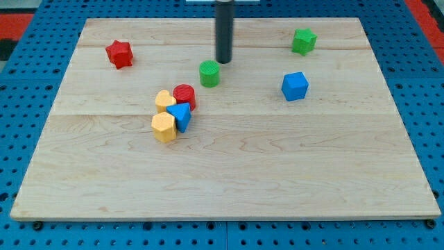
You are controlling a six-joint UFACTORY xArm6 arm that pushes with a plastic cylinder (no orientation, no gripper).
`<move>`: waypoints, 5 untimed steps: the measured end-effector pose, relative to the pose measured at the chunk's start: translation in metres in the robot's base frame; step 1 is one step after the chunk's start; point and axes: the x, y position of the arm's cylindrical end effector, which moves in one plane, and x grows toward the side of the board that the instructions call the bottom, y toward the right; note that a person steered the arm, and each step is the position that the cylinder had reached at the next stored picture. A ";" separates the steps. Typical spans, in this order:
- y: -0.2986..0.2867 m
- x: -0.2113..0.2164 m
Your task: Move the green circle closer to the red circle
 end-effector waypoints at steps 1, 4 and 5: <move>-0.003 0.006; 0.010 0.075; 0.006 0.094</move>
